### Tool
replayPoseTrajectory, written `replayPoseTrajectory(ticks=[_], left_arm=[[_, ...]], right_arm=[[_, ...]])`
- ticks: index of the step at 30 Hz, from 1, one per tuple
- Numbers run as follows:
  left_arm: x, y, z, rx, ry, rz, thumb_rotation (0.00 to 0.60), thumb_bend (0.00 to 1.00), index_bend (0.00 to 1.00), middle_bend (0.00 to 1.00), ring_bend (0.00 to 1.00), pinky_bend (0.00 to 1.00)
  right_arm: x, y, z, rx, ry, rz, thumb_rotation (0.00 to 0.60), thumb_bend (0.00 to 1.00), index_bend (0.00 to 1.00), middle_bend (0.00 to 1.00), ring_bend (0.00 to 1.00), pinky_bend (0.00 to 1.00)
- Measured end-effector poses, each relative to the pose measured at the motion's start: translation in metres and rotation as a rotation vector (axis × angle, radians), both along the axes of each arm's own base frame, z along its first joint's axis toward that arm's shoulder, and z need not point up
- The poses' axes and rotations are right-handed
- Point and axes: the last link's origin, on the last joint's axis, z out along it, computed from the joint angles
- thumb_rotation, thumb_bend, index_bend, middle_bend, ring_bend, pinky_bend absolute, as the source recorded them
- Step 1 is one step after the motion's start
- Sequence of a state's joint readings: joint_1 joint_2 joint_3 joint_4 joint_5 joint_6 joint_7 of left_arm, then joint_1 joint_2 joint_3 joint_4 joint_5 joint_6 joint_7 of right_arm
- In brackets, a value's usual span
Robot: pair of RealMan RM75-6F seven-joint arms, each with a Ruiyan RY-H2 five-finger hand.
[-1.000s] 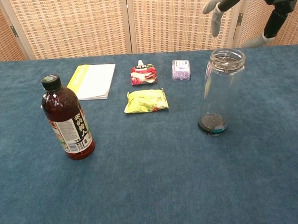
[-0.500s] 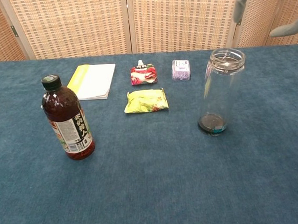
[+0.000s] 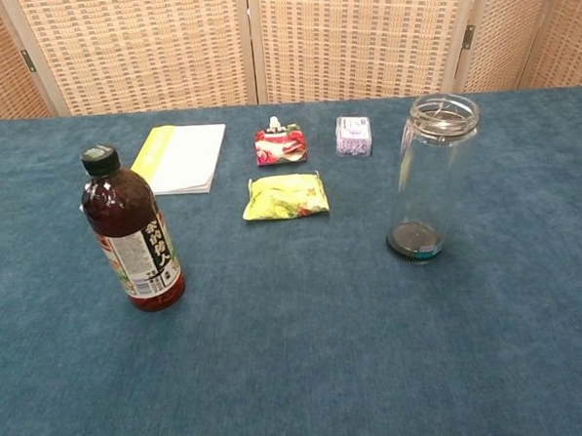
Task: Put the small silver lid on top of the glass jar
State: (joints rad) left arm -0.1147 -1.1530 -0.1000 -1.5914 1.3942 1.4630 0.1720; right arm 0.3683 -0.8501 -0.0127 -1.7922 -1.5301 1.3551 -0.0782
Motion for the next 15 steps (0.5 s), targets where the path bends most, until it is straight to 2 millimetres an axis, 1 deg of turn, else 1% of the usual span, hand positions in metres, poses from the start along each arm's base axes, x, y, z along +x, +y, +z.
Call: replayPoseTrajectory(ticks=[2,5,8,12,15], left_arm=[[-0.001,0.002,-0.002,-0.014,0.0,0.01,0.6,0.35,0.02,0.01,0.0,0.08],[-0.003,0.004,-0.003,-0.027,0.002,0.022,0.6,0.35,0.02,0.01,0.0,0.08],[-0.003,0.005,-0.005,-0.032,0.006,0.029,0.6,0.35,0.02,0.01,0.0,0.08],[-0.003,0.007,-0.008,-0.043,0.018,0.026,0.6,0.35,0.02,0.01,0.0,0.08],[-0.001,0.011,-0.013,-0.057,0.022,0.021,0.6,0.35,0.02,0.01,0.0,0.08]], right_arm=[[-0.021,0.008,-0.001,-0.053,-0.01,-0.021,0.6,0.34,0.29,0.0,0.0,0.0],[-0.047,0.019,-0.004,-0.116,-0.035,-0.049,0.6,0.34,0.29,0.0,0.0,0.0],[-0.067,0.03,-0.007,-0.174,-0.067,-0.066,0.6,0.34,0.29,0.0,0.0,0.0],[-0.09,0.041,-0.009,-0.215,-0.076,-0.089,0.6,0.34,0.29,0.0,0.0,0.0],[-0.096,0.046,-0.008,-0.245,-0.083,-0.093,0.6,0.34,0.29,0.0,0.0,0.0]])
